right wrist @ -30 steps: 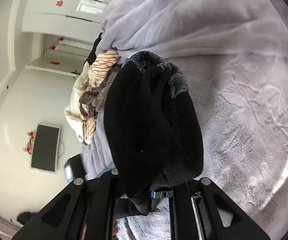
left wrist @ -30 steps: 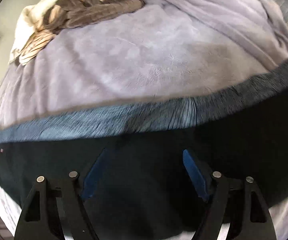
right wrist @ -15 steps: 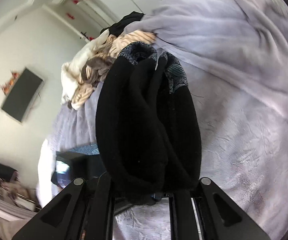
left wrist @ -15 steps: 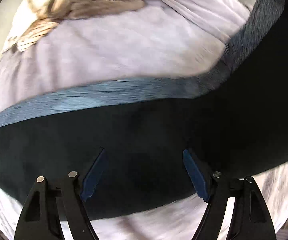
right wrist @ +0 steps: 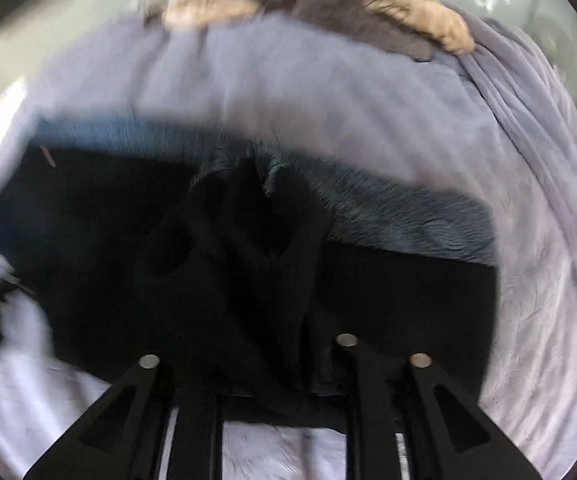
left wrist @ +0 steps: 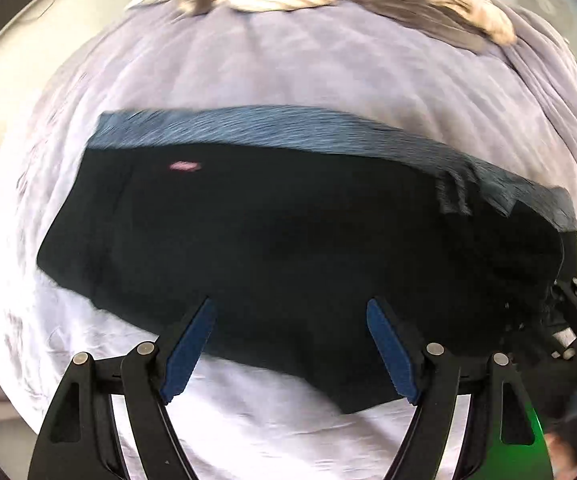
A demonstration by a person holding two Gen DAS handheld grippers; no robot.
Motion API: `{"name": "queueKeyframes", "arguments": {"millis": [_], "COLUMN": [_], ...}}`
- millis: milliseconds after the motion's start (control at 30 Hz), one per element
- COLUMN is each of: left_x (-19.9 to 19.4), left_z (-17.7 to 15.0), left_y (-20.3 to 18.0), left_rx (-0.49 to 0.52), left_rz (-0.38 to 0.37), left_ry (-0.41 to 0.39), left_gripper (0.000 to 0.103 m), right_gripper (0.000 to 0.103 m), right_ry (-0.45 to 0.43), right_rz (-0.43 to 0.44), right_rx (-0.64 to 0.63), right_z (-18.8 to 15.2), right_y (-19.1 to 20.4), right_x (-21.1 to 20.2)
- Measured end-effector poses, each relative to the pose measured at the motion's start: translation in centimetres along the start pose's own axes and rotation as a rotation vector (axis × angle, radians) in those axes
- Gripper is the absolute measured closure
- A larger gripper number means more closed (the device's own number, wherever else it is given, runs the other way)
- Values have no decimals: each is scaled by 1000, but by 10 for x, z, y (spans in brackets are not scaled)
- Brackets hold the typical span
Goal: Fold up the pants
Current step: 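Lift the leg end with the right gripper and fold it onto the waistband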
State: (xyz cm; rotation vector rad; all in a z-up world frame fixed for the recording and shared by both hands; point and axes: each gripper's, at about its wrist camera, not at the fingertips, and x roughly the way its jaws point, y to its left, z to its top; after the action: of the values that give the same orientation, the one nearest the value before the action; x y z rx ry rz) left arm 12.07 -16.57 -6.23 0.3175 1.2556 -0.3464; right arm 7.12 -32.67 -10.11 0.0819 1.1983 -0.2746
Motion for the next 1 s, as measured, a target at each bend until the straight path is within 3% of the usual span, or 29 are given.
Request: {"name": "queueKeyframes", "arguments": {"millis": [67,133,200,267,333,367,467,567,633,700,733,767,833,867,1000], "left_x": [1,-1,1,0,-3,-3,-4,-5,1,9,15,21,22,22,3], "left_z": [2,6,15,23,26,28,35,30,30,29,27,26,23,21,12], "left_y": [12,16,18,10,-3,-13,-46,-83,-99,-110,-117,-123,-129,-130,-115], "left_rx": [-12,-18,-16,0,32,49,109,174,203,220,233,246,258,262,280], "left_rz": [0,-14,-49,-112,-206,-256,-408,-503,-518,-528,-527,-512,-492,-482,-445], "left_ry": [-3,-11,-15,-12,3,10,45,84,110,144,179,208,227,228,156], "left_gripper": [24,24,24,24,24,24,24,24,24,36,54,67,86,89,89], "right_gripper": [75,69,53,50,47,47,47,47,47,48,48,50,67,95,98], "right_ry": [6,-4,-37,-72,-77,-61,8,56,72,63,55,52,67,82,60], "right_rz": [-153,-241,-185,-21,177,327,567,711,747,789,802,814,824,825,851], "right_rx": [-99,-207,-262,-215,-31,182,616,892,974,1041,1069,1097,1151,1181,1199], "right_z": [-5,-9,-14,-19,-24,-34,-70,-106,-120,-128,-131,-130,-135,-136,-132], "right_y": [27,47,53,39,3,-36,-103,-145,-154,-156,-157,-161,-161,-163,-161], "right_x": [4,-6,-29,-60,-78,-80,-60,-27,-13,-2,1,7,17,25,24]}}
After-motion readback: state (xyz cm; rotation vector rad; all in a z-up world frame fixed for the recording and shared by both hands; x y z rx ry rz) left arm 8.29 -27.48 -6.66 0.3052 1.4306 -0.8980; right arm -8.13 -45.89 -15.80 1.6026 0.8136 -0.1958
